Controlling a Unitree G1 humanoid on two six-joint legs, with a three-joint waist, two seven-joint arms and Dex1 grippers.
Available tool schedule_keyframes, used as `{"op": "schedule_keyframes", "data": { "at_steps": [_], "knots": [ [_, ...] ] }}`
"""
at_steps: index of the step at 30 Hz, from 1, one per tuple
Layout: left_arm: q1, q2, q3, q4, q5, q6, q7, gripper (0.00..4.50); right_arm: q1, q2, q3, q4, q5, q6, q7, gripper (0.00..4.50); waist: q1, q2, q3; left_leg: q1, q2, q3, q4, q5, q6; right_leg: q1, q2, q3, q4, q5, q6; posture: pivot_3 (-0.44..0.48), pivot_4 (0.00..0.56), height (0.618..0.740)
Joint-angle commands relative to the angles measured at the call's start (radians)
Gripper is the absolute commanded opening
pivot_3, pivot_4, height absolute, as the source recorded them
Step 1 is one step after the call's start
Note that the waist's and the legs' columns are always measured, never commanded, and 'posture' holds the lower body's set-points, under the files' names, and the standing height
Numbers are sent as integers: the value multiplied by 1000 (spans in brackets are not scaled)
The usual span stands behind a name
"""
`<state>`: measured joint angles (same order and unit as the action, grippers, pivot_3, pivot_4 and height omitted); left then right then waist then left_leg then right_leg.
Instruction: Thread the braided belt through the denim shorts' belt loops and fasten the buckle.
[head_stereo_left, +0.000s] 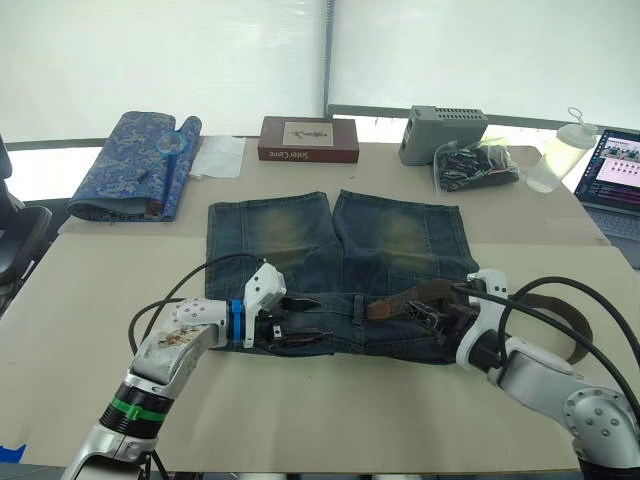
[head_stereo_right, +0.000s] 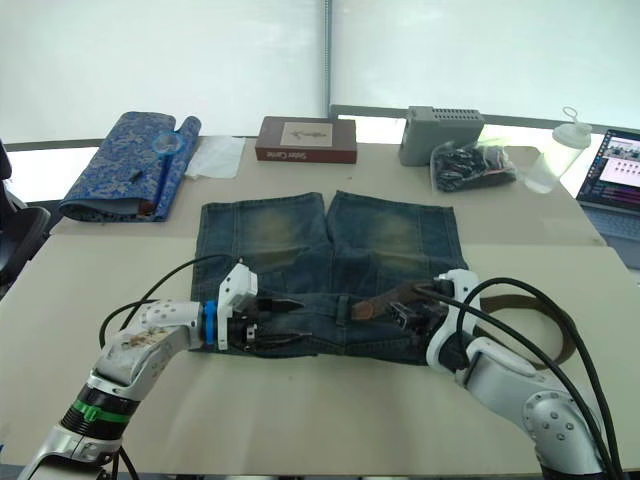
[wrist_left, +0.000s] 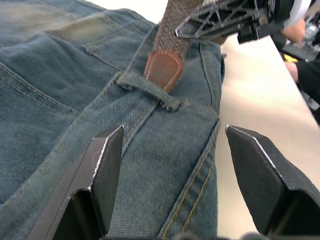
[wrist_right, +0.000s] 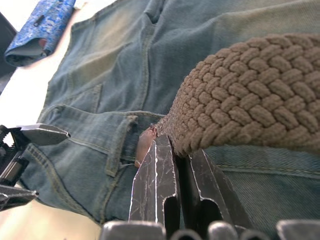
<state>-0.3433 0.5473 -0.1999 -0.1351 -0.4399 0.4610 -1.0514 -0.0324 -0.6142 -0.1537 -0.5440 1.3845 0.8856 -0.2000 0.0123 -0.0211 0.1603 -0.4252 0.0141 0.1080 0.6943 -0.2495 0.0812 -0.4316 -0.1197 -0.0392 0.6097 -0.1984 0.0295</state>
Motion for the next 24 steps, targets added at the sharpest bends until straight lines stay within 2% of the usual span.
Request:
{"op": "schedule_keyframes", "data": {
  "at_steps": [1, 6, 9, 13, 24],
  "knots": [
    [0, -12, -7, 9, 19, -34, -9, 3395, -32, 35, 40, 11, -29, 6, -11, 0, 0, 0, 0, 0, 0, 0, 0, 0, 0, 0, 1, 0, 0, 0, 0, 0, 150, 740],
    [2, -21, -4, 29, 23, -12, 2, 3395, -63, 128, 62, 55, -22, -9, -29, 0, -6, 0, 0, 0, 1, 0, 0, 0, 0, 0, 4, 0, 1, 0, 1, 0, 150, 740],
    [-3, -44, 17, 37, -20, 73, 30, 3395, -80, 211, 85, 106, -23, -14, -32, 0, -13, 0, 0, 1, 2, 1, 0, 0, -1, 0, 5, 0, 1, 1, 2, 0, 150, 740],
    [-1, -54, 25, 38, -15, 83, 36, 3395, -101, 281, 61, 148, 9, -18, -39, 0, -23, 0, 0, 1, 3, 0, 0, 1, -1, 0, 6, 0, 1, 5, 9, 0, 150, 740],
    [33, -47, -14, 45, 48, 64, 42, 3395, -98, 303, 23, 163, 104, -7, -46, 0, -26, 0, 0, 1, 2, 1, -1, 1, -1, -1, 6, 0, 1, 5, 9, 0, 150, 740]
  ]
}}
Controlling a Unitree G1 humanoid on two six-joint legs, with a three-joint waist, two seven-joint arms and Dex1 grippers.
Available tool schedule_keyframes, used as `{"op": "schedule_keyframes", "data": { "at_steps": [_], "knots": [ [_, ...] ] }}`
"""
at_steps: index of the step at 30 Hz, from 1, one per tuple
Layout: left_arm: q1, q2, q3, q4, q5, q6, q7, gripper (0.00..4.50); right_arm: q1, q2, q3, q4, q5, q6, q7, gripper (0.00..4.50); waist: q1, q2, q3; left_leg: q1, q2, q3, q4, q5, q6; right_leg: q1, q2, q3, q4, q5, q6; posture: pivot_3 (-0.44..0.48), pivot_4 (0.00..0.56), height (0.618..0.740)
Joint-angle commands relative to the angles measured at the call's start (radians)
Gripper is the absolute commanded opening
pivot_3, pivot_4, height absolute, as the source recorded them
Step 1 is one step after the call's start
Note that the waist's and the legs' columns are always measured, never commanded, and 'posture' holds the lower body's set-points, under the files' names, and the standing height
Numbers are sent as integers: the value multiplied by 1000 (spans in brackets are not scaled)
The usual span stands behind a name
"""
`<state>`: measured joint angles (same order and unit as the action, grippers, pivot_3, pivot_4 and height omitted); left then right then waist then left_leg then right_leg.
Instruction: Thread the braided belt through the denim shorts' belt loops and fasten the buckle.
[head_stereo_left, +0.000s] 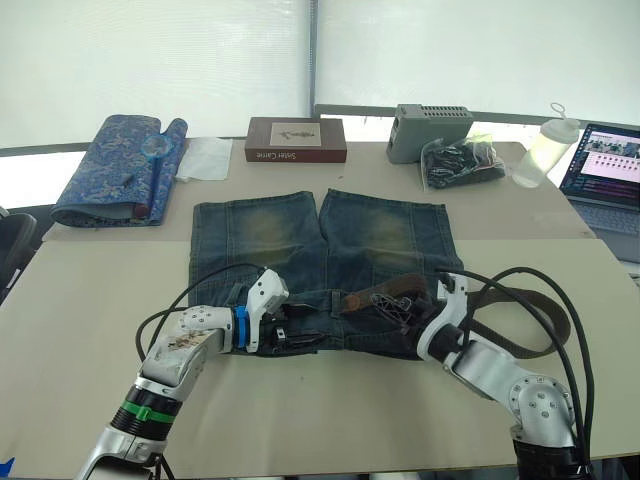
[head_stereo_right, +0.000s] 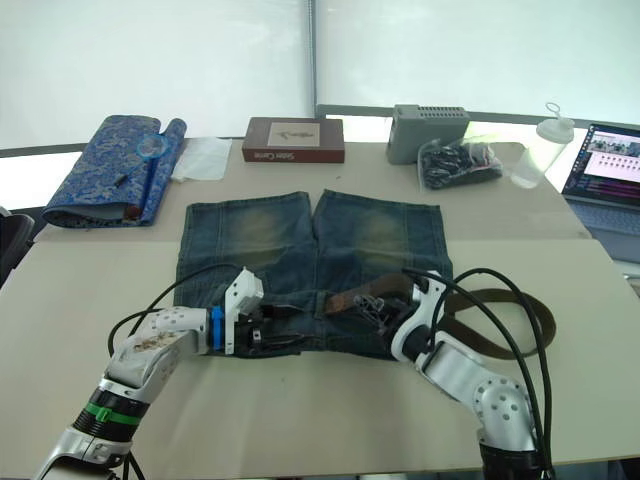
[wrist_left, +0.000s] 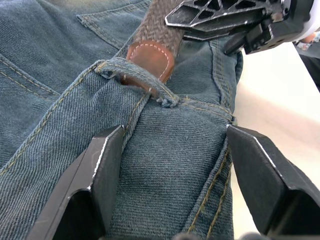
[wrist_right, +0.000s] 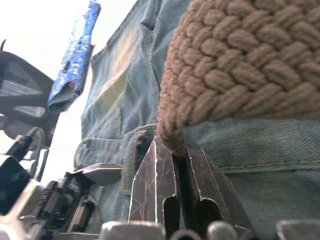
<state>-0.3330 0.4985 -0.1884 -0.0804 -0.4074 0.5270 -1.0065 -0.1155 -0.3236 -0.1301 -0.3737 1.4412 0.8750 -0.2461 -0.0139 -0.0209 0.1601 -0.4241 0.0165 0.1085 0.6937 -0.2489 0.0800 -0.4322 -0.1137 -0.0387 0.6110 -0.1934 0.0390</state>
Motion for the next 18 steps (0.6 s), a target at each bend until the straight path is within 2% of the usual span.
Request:
{"op": "schedule_keyframes", "data": {
  "at_steps": [1, 11, 18],
  "knots": [
    [26, 4, -27, -10, 20, -10, -6, 3395, -12, 10, 8, 2, 38, 11, 4, 0, 0, 0, 0, 0, 0, 0, 0, 0, 0, 0, 0, 0, 0, 0, 0, 0, 150, 740],
    [60, -3, -15, 14, 64, -137, -4, 3395, -52, 41, 99, 113, -152, 45, 36, 0, -4, -1, -2, 1, 0, 0, 0, 0, -1, 0, 0, 0, 0, 0, -1, 0, 150, 740],
    [96, -22, -4, 29, 80, -186, 35, 3395, -71, 45, 116, 76, -173, 96, 115, 0, -5, -2, -4, 3, 1, 0, -1, 0, -1, 1, 0, 0, 0, 0, -1, 0, 150, 740]
  ]
}}
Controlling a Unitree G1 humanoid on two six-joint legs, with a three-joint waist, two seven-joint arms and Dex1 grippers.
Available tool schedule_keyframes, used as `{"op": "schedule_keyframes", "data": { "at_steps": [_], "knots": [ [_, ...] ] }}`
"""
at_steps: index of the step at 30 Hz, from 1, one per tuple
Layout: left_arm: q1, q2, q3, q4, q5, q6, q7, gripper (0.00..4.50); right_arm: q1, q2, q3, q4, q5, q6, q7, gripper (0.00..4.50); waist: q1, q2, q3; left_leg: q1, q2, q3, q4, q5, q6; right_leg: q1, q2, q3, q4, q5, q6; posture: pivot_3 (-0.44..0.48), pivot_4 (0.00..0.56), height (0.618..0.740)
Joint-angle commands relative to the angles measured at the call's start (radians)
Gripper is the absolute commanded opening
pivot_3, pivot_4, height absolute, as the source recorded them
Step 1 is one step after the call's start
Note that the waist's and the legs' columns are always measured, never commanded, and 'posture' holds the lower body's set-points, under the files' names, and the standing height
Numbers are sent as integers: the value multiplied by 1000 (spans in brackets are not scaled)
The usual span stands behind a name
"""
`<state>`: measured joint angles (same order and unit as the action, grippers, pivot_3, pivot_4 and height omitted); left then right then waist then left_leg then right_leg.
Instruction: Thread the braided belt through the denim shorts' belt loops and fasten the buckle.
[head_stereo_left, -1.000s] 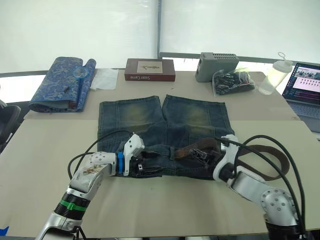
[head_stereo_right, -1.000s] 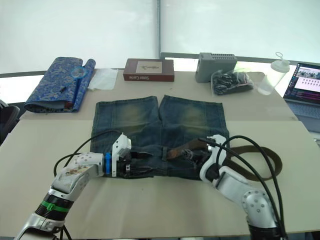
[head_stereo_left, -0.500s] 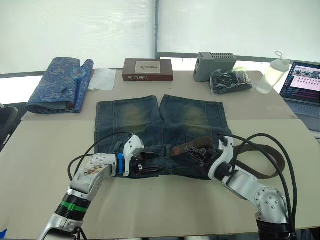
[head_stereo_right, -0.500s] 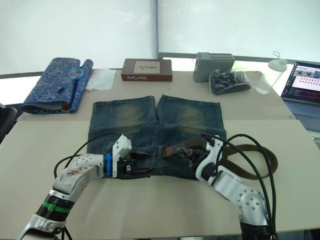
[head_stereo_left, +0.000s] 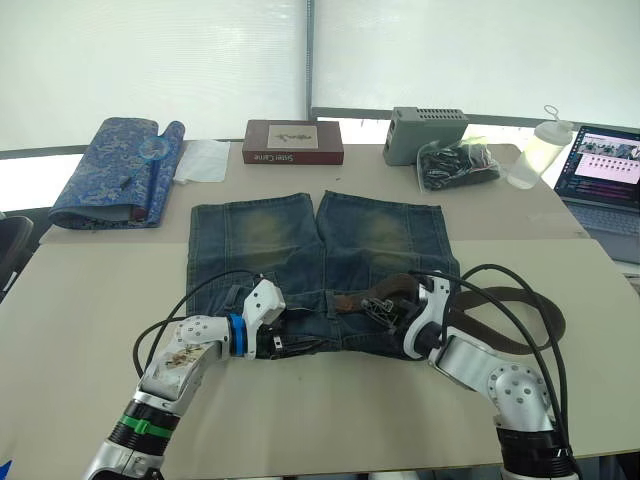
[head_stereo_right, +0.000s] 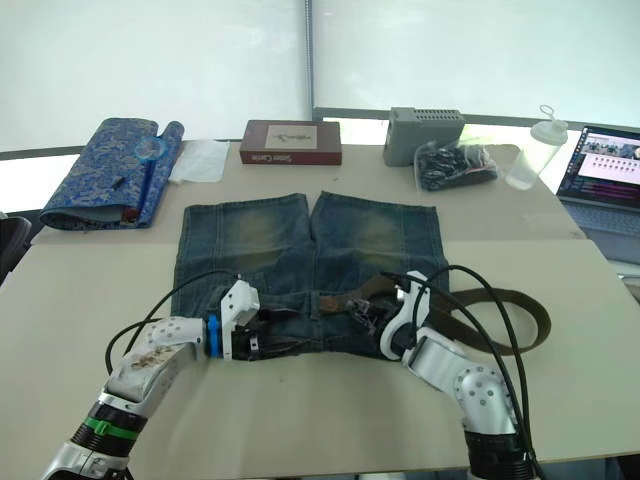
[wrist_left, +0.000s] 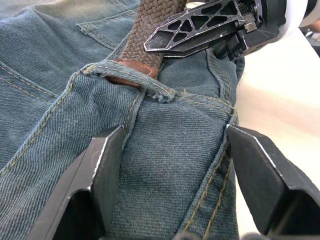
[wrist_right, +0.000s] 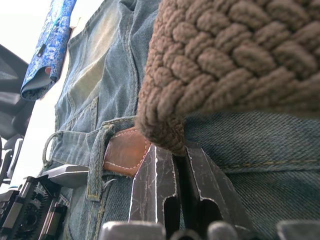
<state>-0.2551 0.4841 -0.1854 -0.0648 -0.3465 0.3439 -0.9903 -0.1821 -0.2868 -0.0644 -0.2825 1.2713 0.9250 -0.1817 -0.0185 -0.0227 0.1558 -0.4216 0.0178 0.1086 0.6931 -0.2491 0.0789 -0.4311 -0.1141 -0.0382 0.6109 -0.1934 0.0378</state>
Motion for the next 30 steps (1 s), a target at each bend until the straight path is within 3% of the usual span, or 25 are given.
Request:
{"op": "schedule_keyframes", "data": {
  "at_steps": [1, 10, 15, 19, 21, 25, 29, 30],
  "knots": [
    [19, -13, -4, 13, 15, 1, 24, 3395, -8, 6, 56, -26, -6, 53, 63, 0, 0, 0, 0, 0, 0, 0, 0, 0, 0, 0, 0, 0, 0, 0, 0, 0, 150, 740],
    [15, -45, 28, 11, -21, 59, 55, 3395, -49, 12, 73, -47, -59, 81, 104, 0, 5, 1, 0, -1, 0, 0, 0, 0, 0, 0, 0, 0, 0, 0, 0, 0, 150, 740],
    [-19, -88, 116, -12, -189, 294, 101, 3395, -64, 79, 83, -8, -90, 72, 122, 0, 4, 1, 0, -1, 0, 0, 0, 0, 0, 0, 0, 0, 0, 0, 1, 0, 150, 740],
    [-80, -125, 267, -18, -422, 578, 195, 3395, -69, 92, 56, -11, -98, 63, 157, 0, 2, 1, 0, -1, 0, 0, 0, 0, 0, -1, 1, -1, 1, 1, 2, 0, 150, 740],
    [-100, -138, 311, -15, -474, 641, 234, 3395, -67, 92, 48, -17, -102, 63, 165, 0, 2, 1, 0, -1, -1, 0, 1, 0, 0, -1, 1, -1, 1, 1, 3, 0, 150, 740],
    [-112, -138, 329, -21, -514, 702, 261, 2107, -66, 94, 46, -19, -114, 66, 178, 0, 1, 1, 0, -1, -1, 0, 1, 0, 0, 0, 2, -1, 1, 1, 3, 0, 150, 740],
    [-94, -116, 292, -50, -523, 748, 249, 169, -73, 102, 38, -22, -112, 59, 183, 0, 2, 1, 0, -1, -2, 0, 1, 1, -1, 0, 2, -1, 1, 1, 3, 0, 150, 740],
    [-88, -109, 280, -51, -512, 745, 250, 74, -74, 103, 37, -23, -112, 59, 184, 0, 2, 1, 0, -1, -2, 0, 1, 1, -1, 0, 2, -1, 1, 1, 3, 0, 150, 740]
  ]
}}
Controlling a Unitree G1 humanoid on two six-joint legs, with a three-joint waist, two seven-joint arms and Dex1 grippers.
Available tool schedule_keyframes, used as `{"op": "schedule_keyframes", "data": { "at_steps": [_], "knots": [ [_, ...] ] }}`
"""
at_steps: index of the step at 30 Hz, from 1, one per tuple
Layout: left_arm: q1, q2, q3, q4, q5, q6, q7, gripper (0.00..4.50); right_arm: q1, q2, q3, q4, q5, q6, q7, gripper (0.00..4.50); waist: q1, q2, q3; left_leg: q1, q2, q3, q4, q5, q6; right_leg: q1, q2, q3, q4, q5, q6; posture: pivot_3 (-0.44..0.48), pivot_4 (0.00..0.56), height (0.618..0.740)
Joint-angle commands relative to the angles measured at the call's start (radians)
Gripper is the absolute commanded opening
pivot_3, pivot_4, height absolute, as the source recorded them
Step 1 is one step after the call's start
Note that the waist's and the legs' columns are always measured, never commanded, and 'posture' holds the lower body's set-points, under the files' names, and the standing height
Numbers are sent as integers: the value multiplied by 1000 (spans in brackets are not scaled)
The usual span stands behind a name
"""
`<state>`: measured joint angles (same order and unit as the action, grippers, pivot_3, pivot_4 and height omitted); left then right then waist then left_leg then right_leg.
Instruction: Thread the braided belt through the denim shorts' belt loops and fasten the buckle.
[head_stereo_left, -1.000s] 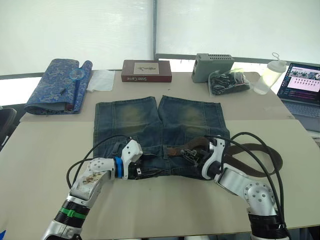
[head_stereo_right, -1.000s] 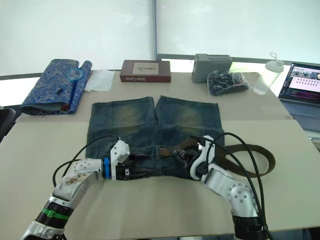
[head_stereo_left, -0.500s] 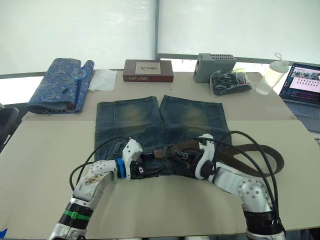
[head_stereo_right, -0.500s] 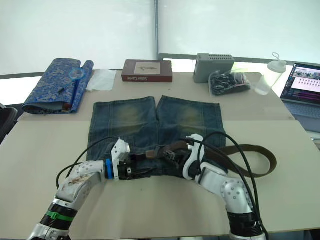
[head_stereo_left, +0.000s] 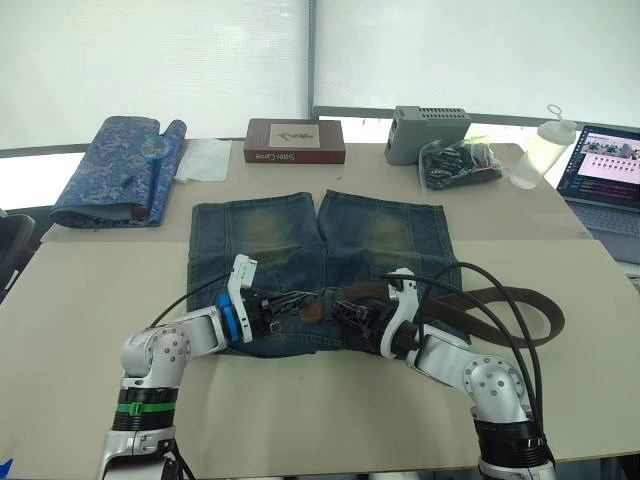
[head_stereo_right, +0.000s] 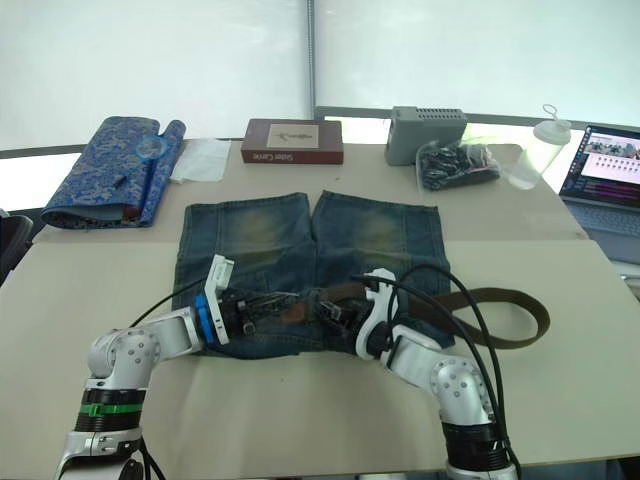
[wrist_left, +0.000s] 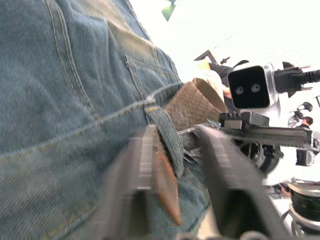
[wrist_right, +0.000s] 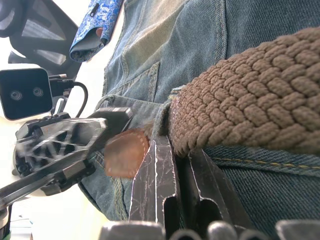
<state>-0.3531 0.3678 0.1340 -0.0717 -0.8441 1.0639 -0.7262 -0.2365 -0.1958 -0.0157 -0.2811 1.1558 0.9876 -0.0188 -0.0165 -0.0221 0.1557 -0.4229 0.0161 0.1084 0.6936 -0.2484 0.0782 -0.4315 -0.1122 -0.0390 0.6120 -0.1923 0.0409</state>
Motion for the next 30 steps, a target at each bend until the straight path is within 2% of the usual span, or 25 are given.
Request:
{"op": "schedule_keyframes", "data": {
  "at_steps": [1, 4, 7, 12, 17, 20, 25, 27, 30],
  "knots": [
    [15, 12, -48, -45, -4, 19, -16, 74, -19, 12, -12, -25, 3, -4, 22, 0, 0, 0, 0, 0, 0, 0, 0, 0, 0, 0, 0, 0, 0, 0, 0, 0, 150, 740],
    [11, 11, -41, -24, 14, 3, 13, 74, -14, 13, -14, -32, 1, -10, 33, 0, 1, 0, 0, 0, 0, 0, 0, 0, -1, 0, 0, 0, 0, 0, 0, 0, 150, 740],
    [6, 25, -34, -12, 9, 14, 1, 890, -4, 13, -11, -50, -9, -25, 65, 0, 1, 0, 0, 0, 0, 0, 0, 0, -1, 0, 0, 0, 0, 0, -1, 0, 150, 740],
    [9, 32, -24, 0, -2, 33, 5, 3264, 4, 23, -18, -81, -10, -60, 122, 0, 0, 0, 0, -2, 0, 0, -1, 1, -1, -3, 0, 0, 0, 0, -1, 0, 150, 740],
    [14, 25, -15, -5, -7, 23, 2, 3264, 9, 17, -22, -84, -17, -65, 145, 0, 2, 0, 0, -2, 0, 0, -1, 1, -2, -3, 0, 0, 0, 0, -1, 0, 150, 740],
    [2, 4, 22, 6, -43, 41, 17, 2489, 13, 14, -21, -83, -24, -59, 148, 0, 2, 0, 0, -2, 0, 0, -1, 1, -2, -3, -1, 0, 0, 0, -1, 0, 150, 740],
    [-4, 3, 52, 4, -84, 63, 23, 141, 20, 6, -19, -80, -44, -54, 149, 0, 2, 0, 0, -2, 0, 0, -1, 1, -2, -4, 0, 0, 0, 0, -1, 0, 150, 740],
    [-1, 7, 49, 3, -87, 64, 23, 14, 19, -11, -10, -83, -73, -57, 157, 0, 2, 0, 0, -2, 0, 0, -1, 1, -2, -4, 0, 0, 0, 0, -1, 0, 150, 740],
    [2, 5, 46, -4, -90, 66, 25, 0, 31, -54, -10, -120, -126, -68, 178, 1100, 3, 0, 0, -2, 0, 0, -1, 1, -2, -4, -1, 0, 0, 0, -1, 0, 150, 740]
  ]
}}
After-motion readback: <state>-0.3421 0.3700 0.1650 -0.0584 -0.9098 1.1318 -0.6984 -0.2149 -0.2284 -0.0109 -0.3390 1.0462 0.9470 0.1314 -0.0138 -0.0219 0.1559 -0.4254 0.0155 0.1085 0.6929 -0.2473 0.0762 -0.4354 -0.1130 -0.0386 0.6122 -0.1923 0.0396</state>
